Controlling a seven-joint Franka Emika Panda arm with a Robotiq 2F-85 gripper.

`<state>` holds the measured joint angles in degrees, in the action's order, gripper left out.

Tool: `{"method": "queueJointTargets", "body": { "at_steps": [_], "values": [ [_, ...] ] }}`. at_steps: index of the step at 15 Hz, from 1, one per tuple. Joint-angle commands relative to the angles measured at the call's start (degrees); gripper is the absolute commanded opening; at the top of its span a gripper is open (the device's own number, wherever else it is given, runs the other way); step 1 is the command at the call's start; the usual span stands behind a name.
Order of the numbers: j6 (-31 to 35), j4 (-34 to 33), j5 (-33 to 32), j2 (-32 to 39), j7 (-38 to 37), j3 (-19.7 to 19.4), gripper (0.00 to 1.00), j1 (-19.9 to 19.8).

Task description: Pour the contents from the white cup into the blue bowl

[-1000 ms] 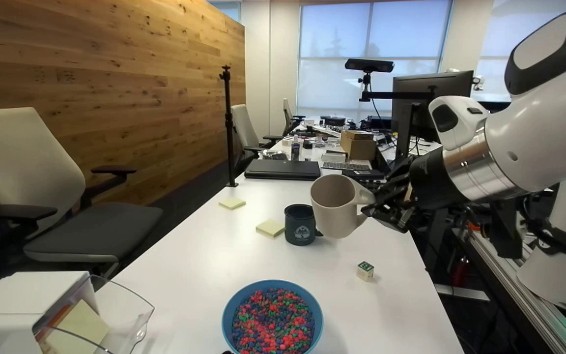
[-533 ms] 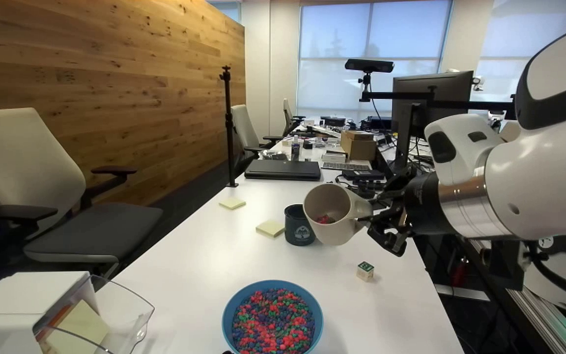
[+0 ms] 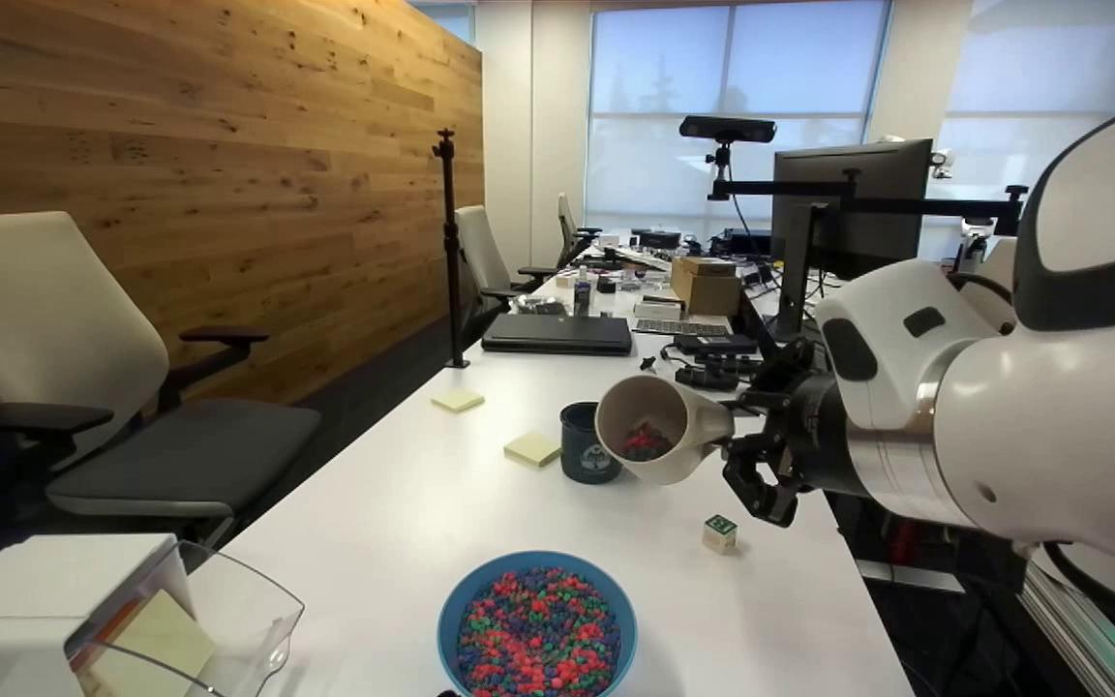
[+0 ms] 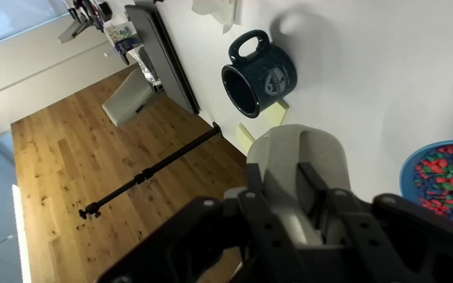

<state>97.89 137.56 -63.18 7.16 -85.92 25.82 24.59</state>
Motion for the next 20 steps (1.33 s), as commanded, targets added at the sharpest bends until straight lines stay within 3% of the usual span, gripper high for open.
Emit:
{"method": "queueJointTargets", "body": {
  "at_steps": [1,10,20],
  "values": [
    [-5.1,-2.5,-1.3,1.5,5.0,-0.2,0.07,1.3],
    [-9.3,-5.6,-5.9,4.1,14.7,-0.2,0.07,2.3],
    [-13.3,-5.7,-10.9,6.2,19.8,0.0,0.07,3.3]
  ]
}}
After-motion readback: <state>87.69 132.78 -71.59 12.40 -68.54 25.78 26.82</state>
